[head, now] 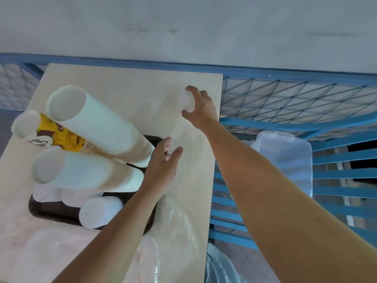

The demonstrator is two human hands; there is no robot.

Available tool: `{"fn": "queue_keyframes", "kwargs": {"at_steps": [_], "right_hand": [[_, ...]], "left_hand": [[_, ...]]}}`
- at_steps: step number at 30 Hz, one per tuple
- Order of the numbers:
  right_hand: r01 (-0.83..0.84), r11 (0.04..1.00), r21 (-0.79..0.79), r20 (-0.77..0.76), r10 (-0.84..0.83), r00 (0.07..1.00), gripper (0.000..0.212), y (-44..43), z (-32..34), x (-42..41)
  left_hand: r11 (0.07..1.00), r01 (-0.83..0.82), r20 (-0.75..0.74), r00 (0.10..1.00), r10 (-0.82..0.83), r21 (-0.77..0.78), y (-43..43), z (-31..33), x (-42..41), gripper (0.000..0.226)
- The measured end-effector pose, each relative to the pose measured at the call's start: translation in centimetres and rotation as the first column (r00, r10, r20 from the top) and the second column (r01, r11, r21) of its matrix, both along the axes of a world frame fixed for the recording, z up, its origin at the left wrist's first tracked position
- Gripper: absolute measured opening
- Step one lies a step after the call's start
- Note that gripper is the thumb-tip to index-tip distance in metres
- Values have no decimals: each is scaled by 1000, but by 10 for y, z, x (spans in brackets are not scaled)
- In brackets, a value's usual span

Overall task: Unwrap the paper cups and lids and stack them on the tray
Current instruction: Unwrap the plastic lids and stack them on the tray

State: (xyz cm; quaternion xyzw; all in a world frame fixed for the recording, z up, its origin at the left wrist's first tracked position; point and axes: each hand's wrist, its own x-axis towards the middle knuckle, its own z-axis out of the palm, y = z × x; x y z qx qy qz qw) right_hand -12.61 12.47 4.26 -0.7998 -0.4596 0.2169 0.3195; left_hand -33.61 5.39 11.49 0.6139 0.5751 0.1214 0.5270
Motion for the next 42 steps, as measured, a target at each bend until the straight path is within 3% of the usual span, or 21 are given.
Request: {"fn": "queue_keyframes", "kwargs": {"at_steps": [4,15,17,20,21,23,27,29,34,39,42], "right_hand": [[10,994,107,-101,1,995,71,-44,-7,-20],[91,973,212,-249,-36,968,77,-179,-11,-91],[75,970,230,-243,-18,970,78,-193,-2,-101],[22,968,249,-236,38,971,80,-210,17,-111],[-4,968,252,-229,64,971,83,-215,24,-113],[-47,965,258,-223,107,969,90,-224,39,-116],[-27,969,244,-302,103,948,107,-240,63,-127],[6,970,242,-368,85,926,110,-251,73,-144],[78,981,179,-509,25,860,81,-275,92,-205],[129,991,39,-412,-102,906,27,-277,111,-267],[128,991,41,-513,-89,854,21,-278,132,-300]], "left_hand": [[999,-14,27,1000,15,-40,0,-4,-4,54],[958,32,-11,999,-37,-285,-11,-6,4,105],[934,71,10,997,-72,-351,-19,-5,2,99],[893,146,99,988,-115,-427,-32,0,-5,69],[886,156,123,986,-112,-438,-36,2,-9,70],[876,126,164,985,-54,-465,-43,6,-21,81],[844,92,296,952,82,-528,-56,26,-50,47],[846,104,342,935,97,-523,-63,38,-69,45],[860,187,439,897,47,-475,-75,69,-127,63],[861,203,475,879,50,-467,-81,92,-192,61],[864,192,480,875,64,-466,-82,104,-223,51]]}}
